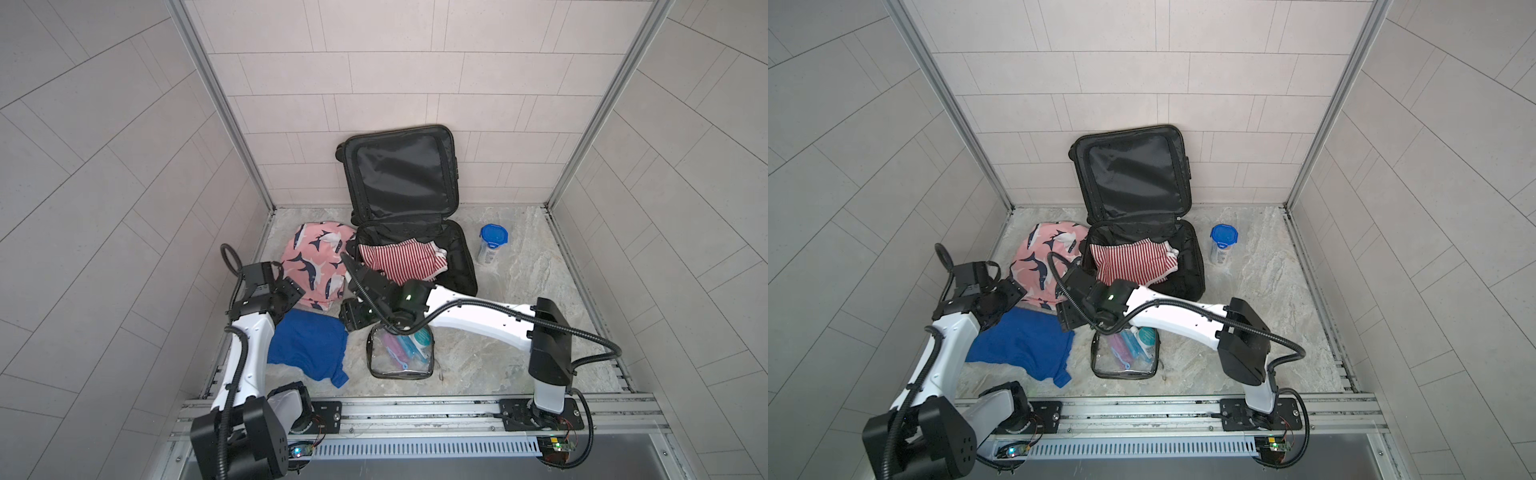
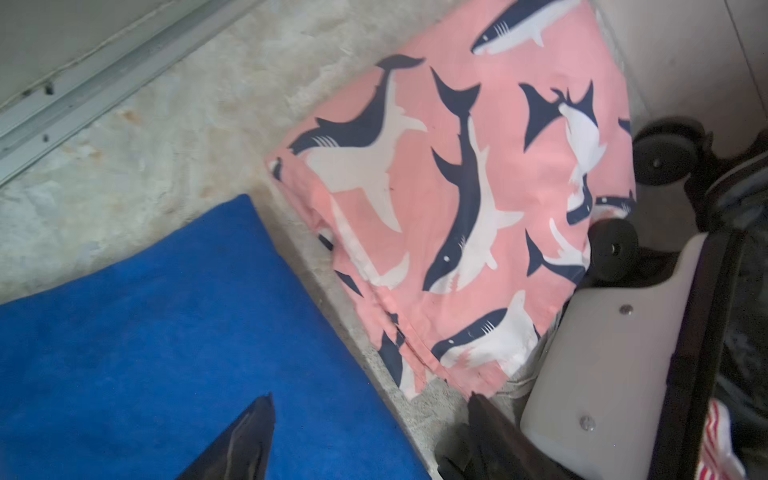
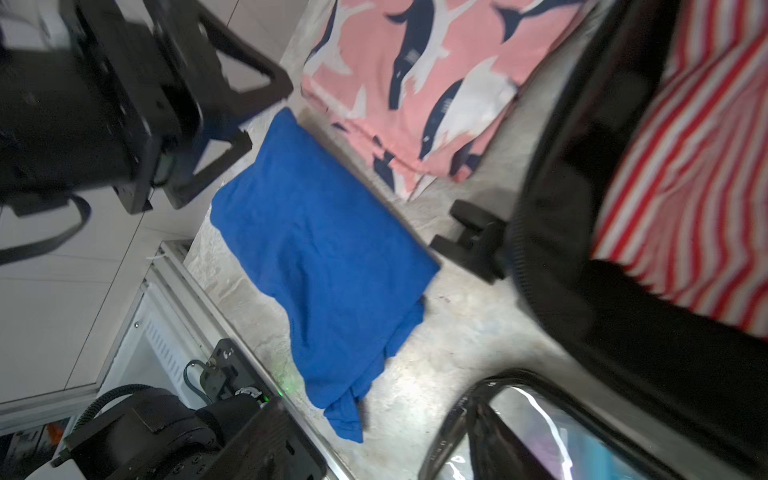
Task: Pack the luggage
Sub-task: 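Release the striped cloth and move both grippers to the blue towel, then grasp the blue towel with both grippers and lift it toward the suitcase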
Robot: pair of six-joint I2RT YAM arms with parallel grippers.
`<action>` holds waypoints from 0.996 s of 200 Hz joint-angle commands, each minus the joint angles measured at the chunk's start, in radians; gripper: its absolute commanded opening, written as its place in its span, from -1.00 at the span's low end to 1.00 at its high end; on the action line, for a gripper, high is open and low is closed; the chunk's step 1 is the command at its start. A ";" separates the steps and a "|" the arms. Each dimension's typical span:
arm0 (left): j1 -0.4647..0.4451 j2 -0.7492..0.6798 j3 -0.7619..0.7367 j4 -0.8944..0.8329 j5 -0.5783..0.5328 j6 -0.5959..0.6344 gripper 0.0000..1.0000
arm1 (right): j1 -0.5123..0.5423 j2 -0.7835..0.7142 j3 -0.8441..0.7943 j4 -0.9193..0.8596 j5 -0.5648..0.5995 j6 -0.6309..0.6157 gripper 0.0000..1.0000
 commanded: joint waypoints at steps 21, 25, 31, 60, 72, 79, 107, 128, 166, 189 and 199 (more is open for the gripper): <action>0.231 0.016 -0.045 0.047 0.166 -0.018 0.61 | 0.062 0.110 -0.051 0.100 -0.016 0.120 0.41; 0.255 0.025 -0.049 0.055 0.179 -0.025 0.61 | 0.063 0.121 -0.052 0.106 -0.024 0.122 0.42; 0.288 0.043 -0.055 0.068 0.198 -0.036 0.61 | 0.065 0.135 -0.052 0.116 -0.037 0.126 0.42; 0.401 0.145 -0.054 0.079 0.265 -0.045 0.61 | 0.078 0.204 -0.036 0.169 -0.080 0.171 0.45; 0.435 0.193 -0.046 0.072 0.302 -0.031 0.61 | 0.081 0.236 -0.015 0.175 -0.092 0.186 0.45; 0.446 0.213 -0.047 0.075 0.310 -0.032 0.61 | 0.082 0.255 -0.003 0.174 -0.097 0.196 0.45; 0.460 0.227 -0.050 0.085 0.296 -0.023 0.60 | 0.082 0.278 0.009 0.179 -0.079 0.220 0.46; 0.460 0.203 -0.028 0.040 0.231 0.006 0.61 | 0.082 0.307 0.039 0.170 -0.078 0.231 0.46; 0.460 0.119 -0.006 0.001 0.104 0.035 0.71 | 0.080 0.331 0.056 0.174 -0.079 0.241 0.48; 0.460 0.088 -0.003 -0.022 0.020 0.044 0.79 | 0.081 0.332 0.053 0.182 -0.079 0.241 0.48; 0.460 0.086 -0.005 -0.015 0.006 0.043 0.80 | 0.082 0.331 0.049 0.188 -0.080 0.241 0.49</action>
